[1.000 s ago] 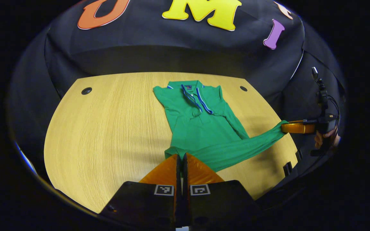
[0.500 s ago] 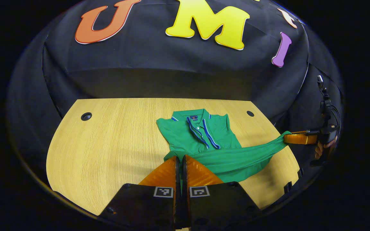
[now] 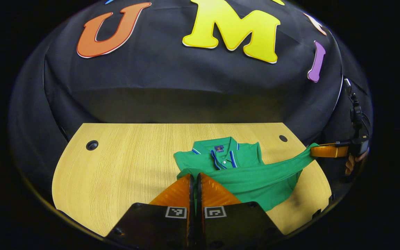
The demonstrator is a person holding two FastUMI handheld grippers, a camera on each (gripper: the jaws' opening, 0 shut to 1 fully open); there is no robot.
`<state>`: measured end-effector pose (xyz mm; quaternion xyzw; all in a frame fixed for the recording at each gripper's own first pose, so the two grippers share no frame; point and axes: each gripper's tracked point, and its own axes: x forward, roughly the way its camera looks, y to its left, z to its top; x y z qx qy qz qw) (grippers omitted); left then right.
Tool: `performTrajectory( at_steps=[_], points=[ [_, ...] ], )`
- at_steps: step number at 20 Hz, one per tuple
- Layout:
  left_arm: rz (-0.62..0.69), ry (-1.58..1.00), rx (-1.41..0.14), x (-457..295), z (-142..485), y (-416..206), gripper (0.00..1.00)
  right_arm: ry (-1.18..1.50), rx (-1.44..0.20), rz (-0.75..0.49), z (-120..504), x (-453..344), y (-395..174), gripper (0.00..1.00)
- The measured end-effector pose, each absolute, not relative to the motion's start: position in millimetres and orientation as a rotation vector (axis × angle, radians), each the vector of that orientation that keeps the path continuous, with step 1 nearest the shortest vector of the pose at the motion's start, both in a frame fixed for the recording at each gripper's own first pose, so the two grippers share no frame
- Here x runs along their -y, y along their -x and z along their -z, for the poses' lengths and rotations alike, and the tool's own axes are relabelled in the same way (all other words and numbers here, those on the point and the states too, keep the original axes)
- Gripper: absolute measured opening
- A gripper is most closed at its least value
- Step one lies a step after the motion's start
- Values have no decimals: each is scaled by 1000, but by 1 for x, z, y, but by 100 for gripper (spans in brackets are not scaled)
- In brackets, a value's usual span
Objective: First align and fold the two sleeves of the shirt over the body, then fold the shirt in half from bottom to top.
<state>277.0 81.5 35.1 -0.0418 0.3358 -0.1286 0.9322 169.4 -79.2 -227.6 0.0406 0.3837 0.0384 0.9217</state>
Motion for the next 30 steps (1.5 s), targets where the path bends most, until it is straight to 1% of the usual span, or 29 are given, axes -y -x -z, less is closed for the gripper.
performTrajectory(
  at_steps=[5, 11, 15, 18, 20, 23, 27, 28, 29, 30],
  points=[
    [227, 106, -661, -80, -29, -316, 6, -94, -774, -67, 235, 80, -220, 0],
    [194, 76, -639, -85, 2, -357, 6, -103, -745, -61, 252, 73, -280, 0],
    [172, 98, -610, -89, 15, -375, 6, -110, -735, -66, 265, 68, -307, 0],
    [151, 96, -588, -93, 22, -384, 5, -106, -698, -67, 261, 67, -321, 0],
    [139, 102, -580, -92, 31, -393, 6, -101, -707, -61, 272, 67, -327, 0],
    [125, 88, -617, -90, 56, -398, 6, -119, -735, -55, 294, 65, -331, 0],
    [118, 86, -635, -91, 75, -403, 7, -91, -761, -35, 318, 75, -334, 0],
    [126, 94, -645, -89, 80, -403, 8, -85, -766, -30, 324, 77, -333, 0],
    [140, 105, -659, -86, 84, -402, 11, -81, -774, -31, 330, 79, -331, 0],
    [146, 114, -668, -85, 89, -400, 14, -76, -790, -31, 336, 81, -329, 2]
  ],
)
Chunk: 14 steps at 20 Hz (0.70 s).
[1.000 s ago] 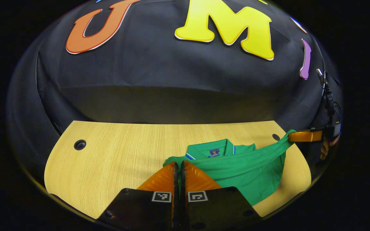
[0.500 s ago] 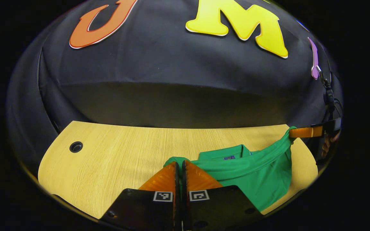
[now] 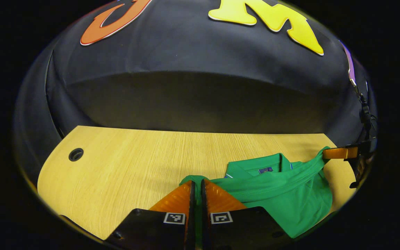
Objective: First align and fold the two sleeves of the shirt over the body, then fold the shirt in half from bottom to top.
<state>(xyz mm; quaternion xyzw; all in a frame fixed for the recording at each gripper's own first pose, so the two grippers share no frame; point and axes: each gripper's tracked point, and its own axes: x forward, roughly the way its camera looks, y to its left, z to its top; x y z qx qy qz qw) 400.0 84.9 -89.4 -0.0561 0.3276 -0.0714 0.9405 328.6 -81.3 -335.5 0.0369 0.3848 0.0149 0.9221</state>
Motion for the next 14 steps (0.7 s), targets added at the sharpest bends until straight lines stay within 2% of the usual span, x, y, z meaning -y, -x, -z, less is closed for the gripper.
performTrajectory(
  at_steps=[2, 4, 5, 7, 11, 12, 14],
  points=[
    [141, 126, -679, -84, 94, -400, 18, -62, -815, -28, 344, 81, -322, 2],
    [145, 131, -697, -81, 94, -394, 28, -37, -815, -16, 351, 84, -318, 10],
    [144, 128, -704, -81, 92, -391, 52, -39, -810, -14, 347, 84, -314, 16],
    [114, 114, -686, -85, 78, -390, 100, -41, -795, -9, 342, 83, -305, 42],
    [96, 90, -606, -88, 35, -387, 100, -13, -709, 21, 303, 88, -287, 95],
    [90, 84, -577, -88, 19, -385, 100, -6, -671, 29, 285, 87, -280, 99],
    [82, 87, -517, -83, -16, -378, 100, -12, -583, 33, 243, 83, -264, 99]
  ],
)
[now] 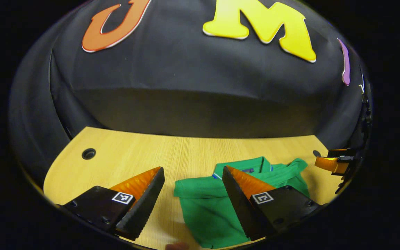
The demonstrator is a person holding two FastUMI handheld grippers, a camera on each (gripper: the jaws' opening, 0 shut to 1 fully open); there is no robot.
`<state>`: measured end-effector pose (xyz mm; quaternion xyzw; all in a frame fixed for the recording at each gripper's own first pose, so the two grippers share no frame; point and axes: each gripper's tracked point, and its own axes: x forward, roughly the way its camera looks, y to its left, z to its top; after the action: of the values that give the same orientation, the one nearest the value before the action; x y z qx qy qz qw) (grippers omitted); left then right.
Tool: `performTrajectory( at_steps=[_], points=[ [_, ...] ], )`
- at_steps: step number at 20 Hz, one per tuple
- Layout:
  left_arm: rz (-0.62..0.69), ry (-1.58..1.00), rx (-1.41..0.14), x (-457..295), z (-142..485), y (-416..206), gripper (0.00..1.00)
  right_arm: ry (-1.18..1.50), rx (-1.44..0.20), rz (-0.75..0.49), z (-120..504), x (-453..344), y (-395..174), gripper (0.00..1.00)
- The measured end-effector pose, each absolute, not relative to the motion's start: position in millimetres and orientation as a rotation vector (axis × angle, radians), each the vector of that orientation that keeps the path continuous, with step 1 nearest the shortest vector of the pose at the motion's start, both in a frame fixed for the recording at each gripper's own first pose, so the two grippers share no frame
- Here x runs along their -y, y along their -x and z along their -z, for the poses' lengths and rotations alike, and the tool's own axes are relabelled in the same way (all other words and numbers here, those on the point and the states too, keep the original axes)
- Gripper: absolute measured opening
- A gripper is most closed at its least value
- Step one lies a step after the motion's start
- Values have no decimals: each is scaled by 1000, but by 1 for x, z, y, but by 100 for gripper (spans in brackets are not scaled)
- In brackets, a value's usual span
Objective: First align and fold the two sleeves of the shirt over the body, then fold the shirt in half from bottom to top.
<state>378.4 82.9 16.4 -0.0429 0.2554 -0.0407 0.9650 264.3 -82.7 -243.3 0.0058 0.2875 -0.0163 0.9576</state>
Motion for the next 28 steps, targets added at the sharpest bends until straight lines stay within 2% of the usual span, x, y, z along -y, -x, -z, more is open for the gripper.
performTrajectory(
  at_steps=[6, 12, 18, 19, 22, 28],
  points=[
    [50, 84, -360, -68, -129, -322, 100, 25, -353, -3, 129, 60, -203, 98],
    [10, 117, -256, -58, -207, -250, 100, 32, -231, -53, 71, 36, -125, 98],
    [15, 82, -192, -67, -258, -175, 100, 34, -143, -11, 30, 23, -48, 99],
    [19, 83, -185, -68, -264, -162, 100, 26, -136, -3, 24, 21, -33, 96],
    [26, 99, -164, -74, -275, -131, 100, 39, -106, 26, 13, 18, 3, 99],
    [39, 75, -123, -74, -294, -83, 100, 56, -75, 33, -3, 6, 60, 98]
  ],
)
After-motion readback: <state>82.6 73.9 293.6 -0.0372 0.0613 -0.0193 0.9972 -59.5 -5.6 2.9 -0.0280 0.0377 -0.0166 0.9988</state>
